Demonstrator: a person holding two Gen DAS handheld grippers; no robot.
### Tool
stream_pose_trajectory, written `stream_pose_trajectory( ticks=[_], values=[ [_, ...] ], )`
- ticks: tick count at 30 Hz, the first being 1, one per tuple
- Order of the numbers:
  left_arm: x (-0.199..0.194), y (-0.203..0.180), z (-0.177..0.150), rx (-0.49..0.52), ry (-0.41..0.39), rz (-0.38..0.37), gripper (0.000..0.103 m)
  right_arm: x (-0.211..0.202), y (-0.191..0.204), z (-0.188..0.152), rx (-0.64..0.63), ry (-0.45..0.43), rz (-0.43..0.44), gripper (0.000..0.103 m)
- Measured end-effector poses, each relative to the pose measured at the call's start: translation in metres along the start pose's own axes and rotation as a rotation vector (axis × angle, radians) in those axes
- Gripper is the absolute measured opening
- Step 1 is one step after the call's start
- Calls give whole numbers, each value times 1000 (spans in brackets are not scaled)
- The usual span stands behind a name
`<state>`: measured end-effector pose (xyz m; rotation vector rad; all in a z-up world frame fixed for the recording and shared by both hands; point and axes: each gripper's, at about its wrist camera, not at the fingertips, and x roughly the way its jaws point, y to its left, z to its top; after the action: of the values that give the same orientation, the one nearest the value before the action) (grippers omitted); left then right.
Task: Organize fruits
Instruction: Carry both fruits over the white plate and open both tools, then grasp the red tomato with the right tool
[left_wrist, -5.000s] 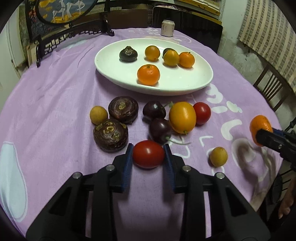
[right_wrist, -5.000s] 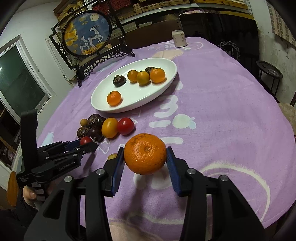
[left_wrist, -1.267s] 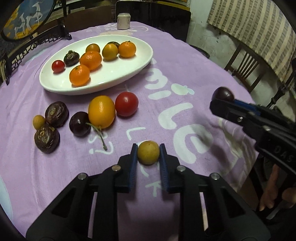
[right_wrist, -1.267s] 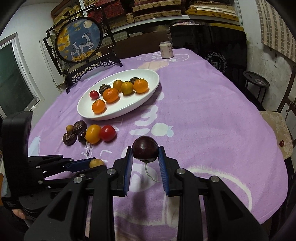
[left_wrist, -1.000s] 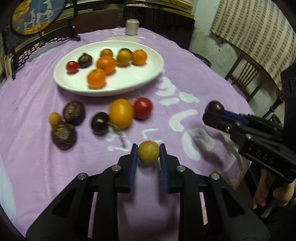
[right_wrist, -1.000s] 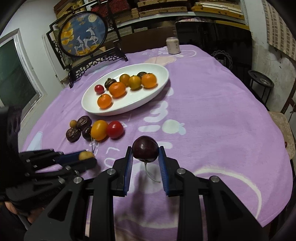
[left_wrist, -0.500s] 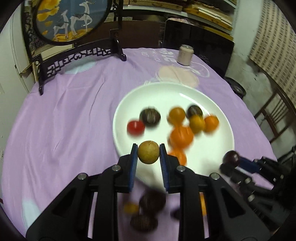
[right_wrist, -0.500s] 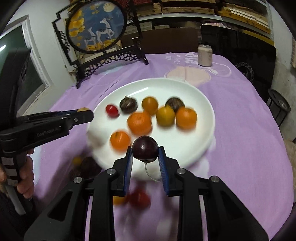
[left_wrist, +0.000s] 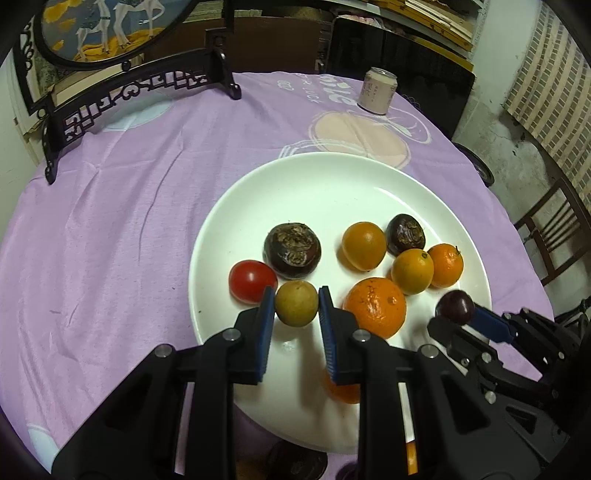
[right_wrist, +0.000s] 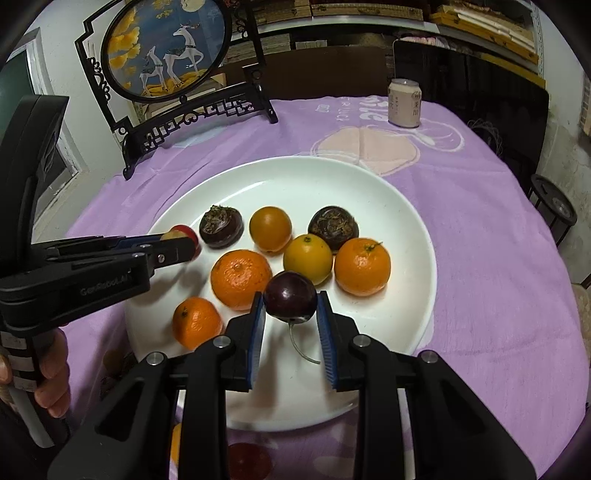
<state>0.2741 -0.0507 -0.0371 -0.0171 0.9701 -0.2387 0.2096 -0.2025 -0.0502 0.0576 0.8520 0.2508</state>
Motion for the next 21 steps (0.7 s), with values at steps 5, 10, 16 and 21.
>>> stream_pose_trajectory(
  ticks=[5, 10, 16, 21],
  values=[
    [-39, 9, -8, -20, -60, -25, 54, -23, -2, -1, 15, -49, -10, 57],
    [-102, 24, -50, -11, -199, 44, 75, -70, 4, -32, 19, -71, 34, 57],
    [-117, 60, -117, -54, -176, 91, 75, -94, 17, -74, 10, -36, 77, 57],
    [-115, 70, -139, -81, -129, 61, 74, -97, 23, -88, -1, -19, 46, 57]
  ],
)
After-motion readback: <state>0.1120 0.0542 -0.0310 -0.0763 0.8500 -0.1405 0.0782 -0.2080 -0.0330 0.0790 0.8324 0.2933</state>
